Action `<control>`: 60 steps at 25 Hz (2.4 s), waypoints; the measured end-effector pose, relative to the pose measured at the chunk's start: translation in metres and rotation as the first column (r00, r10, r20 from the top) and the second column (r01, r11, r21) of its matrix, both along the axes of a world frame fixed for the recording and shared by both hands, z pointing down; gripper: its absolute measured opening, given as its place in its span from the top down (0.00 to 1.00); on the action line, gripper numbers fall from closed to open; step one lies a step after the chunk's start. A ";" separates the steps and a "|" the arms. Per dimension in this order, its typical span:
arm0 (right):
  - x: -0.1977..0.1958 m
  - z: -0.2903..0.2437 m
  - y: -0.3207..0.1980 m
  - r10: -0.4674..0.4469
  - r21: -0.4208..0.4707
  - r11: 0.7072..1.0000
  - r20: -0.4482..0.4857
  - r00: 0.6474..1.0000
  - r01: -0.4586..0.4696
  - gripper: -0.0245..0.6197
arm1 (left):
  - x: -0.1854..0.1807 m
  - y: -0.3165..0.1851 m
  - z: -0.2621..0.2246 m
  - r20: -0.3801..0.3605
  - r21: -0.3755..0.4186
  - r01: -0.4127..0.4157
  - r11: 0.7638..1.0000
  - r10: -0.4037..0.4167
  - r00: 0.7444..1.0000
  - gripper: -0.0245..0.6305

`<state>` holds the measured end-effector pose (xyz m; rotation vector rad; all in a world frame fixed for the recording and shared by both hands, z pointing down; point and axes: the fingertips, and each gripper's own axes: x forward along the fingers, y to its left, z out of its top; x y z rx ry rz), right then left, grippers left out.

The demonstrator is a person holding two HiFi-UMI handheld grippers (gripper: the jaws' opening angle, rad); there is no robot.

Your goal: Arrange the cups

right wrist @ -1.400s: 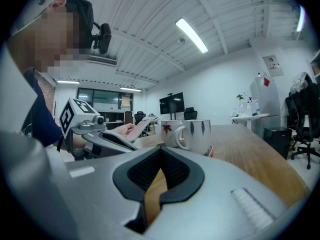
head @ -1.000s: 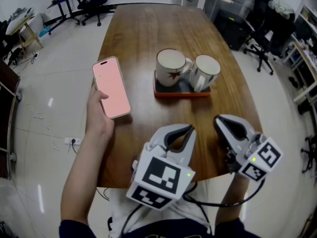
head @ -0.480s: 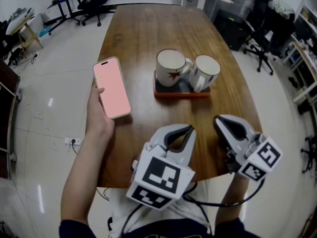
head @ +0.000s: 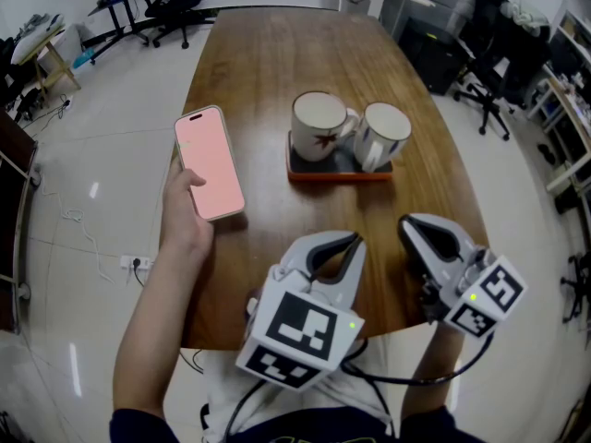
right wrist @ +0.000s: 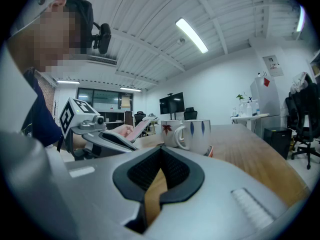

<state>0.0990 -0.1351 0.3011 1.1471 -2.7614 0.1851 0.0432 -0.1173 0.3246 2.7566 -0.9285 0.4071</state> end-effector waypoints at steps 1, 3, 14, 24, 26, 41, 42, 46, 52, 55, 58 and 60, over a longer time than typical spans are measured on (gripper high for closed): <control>0.000 0.000 0.000 -0.001 -0.003 1.000 0.001 1.000 0.001 0.96 | 0.000 0.000 0.000 0.000 0.000 0.000 1.000 0.000 1.000 0.96; -0.001 0.000 0.000 -0.001 -0.006 1.000 0.002 1.000 0.001 0.96 | 0.000 -0.001 0.000 0.000 0.000 0.001 1.000 -0.001 1.000 0.96; -0.001 0.000 0.000 -0.001 -0.008 1.000 0.002 1.000 0.001 0.96 | 0.000 0.000 0.000 0.000 0.000 0.000 1.000 0.000 1.000 0.96; -0.002 -0.001 0.001 0.000 -0.004 1.000 0.002 1.000 0.000 0.96 | -0.001 0.001 -0.001 0.002 0.002 0.001 1.000 -0.001 1.000 0.96; -0.001 0.000 0.001 0.002 -0.005 1.000 0.000 1.000 -0.002 0.96 | -0.001 0.000 -0.001 -0.005 -0.001 0.006 1.000 -0.006 1.000 0.96; 0.000 0.000 0.002 0.000 -0.005 1.000 -0.007 1.000 0.000 0.96 | -0.002 0.001 0.003 0.001 -0.009 0.000 1.000 0.000 1.000 0.96; -0.002 0.002 0.002 -0.004 -0.004 1.000 -0.005 1.000 0.004 0.96 | -0.003 0.001 0.004 0.002 -0.011 0.002 1.000 -0.002 1.000 0.96; -0.002 0.001 0.003 0.005 -0.009 1.000 0.000 1.000 -0.005 0.96 | -0.002 0.002 0.005 0.006 -0.016 -0.006 1.000 0.006 1.000 0.96; -0.005 0.004 -0.002 -0.014 -0.009 1.000 0.001 1.000 0.014 0.96 | -0.006 -0.002 0.007 0.004 -0.018 0.017 1.000 -0.017 1.000 0.96; 0.000 0.007 -0.001 0.004 -0.012 1.000 0.000 1.000 -0.004 0.96 | -0.001 -0.003 0.003 -0.008 -0.013 0.003 1.000 -0.003 1.000 0.96; -0.003 0.011 -0.005 -0.003 -0.009 1.000 0.003 1.000 0.003 0.96 | -0.002 -0.008 0.006 0.034 -0.018 0.028 0.999 -0.028 0.999 0.96; -0.006 0.010 -0.006 -0.011 -0.010 1.000 0.001 1.000 0.011 0.96 | -0.004 -0.012 0.016 0.094 -0.034 0.070 0.997 -0.066 0.993 0.96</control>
